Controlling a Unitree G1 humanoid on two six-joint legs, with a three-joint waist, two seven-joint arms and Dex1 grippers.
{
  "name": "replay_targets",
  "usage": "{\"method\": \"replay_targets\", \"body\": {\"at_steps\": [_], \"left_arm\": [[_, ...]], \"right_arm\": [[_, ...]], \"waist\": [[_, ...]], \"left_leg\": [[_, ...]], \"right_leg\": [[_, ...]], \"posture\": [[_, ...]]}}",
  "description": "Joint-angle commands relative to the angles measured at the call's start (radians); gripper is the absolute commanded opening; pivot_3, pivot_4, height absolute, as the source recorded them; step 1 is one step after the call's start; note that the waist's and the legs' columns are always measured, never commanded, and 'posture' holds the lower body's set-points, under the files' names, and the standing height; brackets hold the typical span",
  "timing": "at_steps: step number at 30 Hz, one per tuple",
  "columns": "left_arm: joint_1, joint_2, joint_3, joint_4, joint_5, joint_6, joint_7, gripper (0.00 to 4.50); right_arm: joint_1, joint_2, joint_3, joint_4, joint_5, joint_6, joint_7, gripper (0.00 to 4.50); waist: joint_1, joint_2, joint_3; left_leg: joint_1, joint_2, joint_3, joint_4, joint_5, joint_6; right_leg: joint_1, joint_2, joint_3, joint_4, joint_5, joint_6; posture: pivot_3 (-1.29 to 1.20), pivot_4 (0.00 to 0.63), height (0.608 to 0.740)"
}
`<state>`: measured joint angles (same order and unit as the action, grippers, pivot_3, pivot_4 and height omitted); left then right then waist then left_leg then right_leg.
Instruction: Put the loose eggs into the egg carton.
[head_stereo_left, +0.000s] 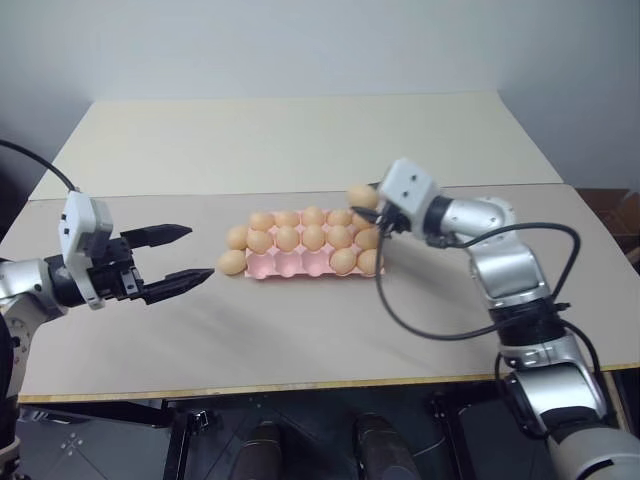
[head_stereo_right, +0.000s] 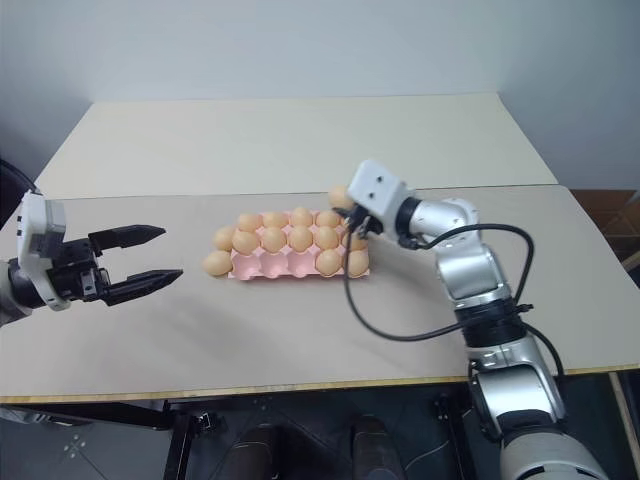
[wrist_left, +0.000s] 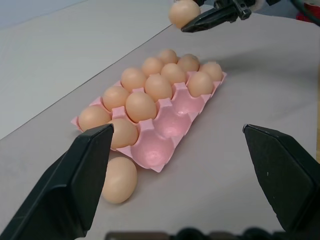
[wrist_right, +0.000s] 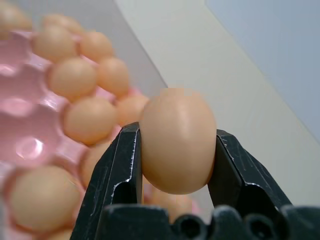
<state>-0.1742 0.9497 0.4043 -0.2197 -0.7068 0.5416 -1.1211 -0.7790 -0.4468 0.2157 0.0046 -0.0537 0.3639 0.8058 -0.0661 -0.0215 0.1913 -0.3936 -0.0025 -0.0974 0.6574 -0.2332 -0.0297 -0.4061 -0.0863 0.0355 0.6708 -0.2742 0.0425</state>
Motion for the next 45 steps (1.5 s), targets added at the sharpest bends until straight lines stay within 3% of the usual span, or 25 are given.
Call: {"method": "replay_targets", "body": {"at_steps": [1,8,16,17,20,25,28,37,45], "left_arm": [[-0.018,0.026,0.006,-0.001,0.001,-0.004,-0.016,4.50],[-0.017,0.026,0.004,0.000,0.006,-0.008,-0.018,4.50],[-0.016,0.019,-0.001,0.002,0.010,-0.013,-0.017,4.50],[-0.017,0.019,-0.002,0.002,0.011,-0.014,-0.017,4.50],[-0.021,0.023,-0.002,0.007,0.010,-0.016,-0.024,4.50],[-0.053,0.027,-0.001,0.041,0.018,-0.019,-0.022,4.50],[-0.005,0.051,0.054,0.062,0.031,-0.019,-0.045,4.50],[0.142,0.114,0.196,0.104,0.058,-0.013,-0.084,4.50],[0.064,0.054,0.083,0.143,0.084,-0.029,-0.033,4.50]], "right_arm": [[0.001,0.036,0.051,-0.045,-0.006,0.056,-0.007,1.63],[0.011,0.083,0.153,-0.040,-0.073,0.109,-0.040,1.63],[0.019,0.086,0.182,-0.087,-0.067,0.189,-0.011,4.37],[0.018,0.086,0.181,-0.090,-0.067,0.191,-0.011,4.47],[0.011,0.079,0.146,-0.119,-0.045,0.209,-0.004,4.47],[0.032,-0.030,-0.067,-0.278,0.120,0.293,0.071,4.47],[0.104,-0.155,-0.224,-0.383,0.235,0.312,0.142,4.47],[0.406,-0.391,-0.557,-0.474,0.466,0.253,0.305,4.47],[0.474,-0.401,-0.529,-0.461,0.467,0.179,0.230,4.47]], "waist": [[0.003,0.000,0.000],[0.004,0.000,0.000],[0.003,0.000,0.000],[0.003,0.000,0.000],[0.003,0.000,0.000],[0.014,0.000,0.000],[0.026,0.000,0.000],[0.023,0.000,0.000],[0.023,0.000,0.000]], "left_leg": [[0.000,0.000,0.000,0.000,0.000,0.000],[0.000,0.000,0.000,0.000,0.000,0.000],[0.000,0.000,0.000,0.000,0.000,0.000],[0.000,0.000,0.000,0.000,0.000,0.000],[0.000,0.000,0.000,0.000,0.000,0.000],[-0.001,0.000,0.000,0.000,0.000,0.000],[-0.002,0.000,0.000,0.000,0.000,0.000],[0.001,0.000,0.002,0.000,0.000,0.001],[0.004,0.001,0.003,-0.001,-0.001,0.001]], "right_leg": [[0.000,0.000,0.000,0.000,0.000,0.000],[-0.001,0.000,0.000,0.000,0.000,0.000],[-0.001,0.000,0.000,0.000,0.000,0.000],[-0.001,0.000,0.000,0.000,0.000,0.000],[-0.001,0.000,0.000,0.000,0.000,0.000],[-0.002,0.000,0.000,0.000,0.000,0.000],[-0.001,-0.001,-0.001,-0.002,0.000,0.000],[0.001,0.000,0.000,-0.002,0.000,0.000],[0.004,0.000,0.001,-0.003,0.000,0.000]], "posture": [[0.00,0.150,0.740],[0.00,0.150,0.740],[0.00,0.150,0.740],[0.00,0.150,0.740],[0.00,0.150,0.740],[0.00,0.150,0.740],[0.00,0.150,0.740],[0.00,0.150,0.740],[0.00,0.150,0.740]]}}
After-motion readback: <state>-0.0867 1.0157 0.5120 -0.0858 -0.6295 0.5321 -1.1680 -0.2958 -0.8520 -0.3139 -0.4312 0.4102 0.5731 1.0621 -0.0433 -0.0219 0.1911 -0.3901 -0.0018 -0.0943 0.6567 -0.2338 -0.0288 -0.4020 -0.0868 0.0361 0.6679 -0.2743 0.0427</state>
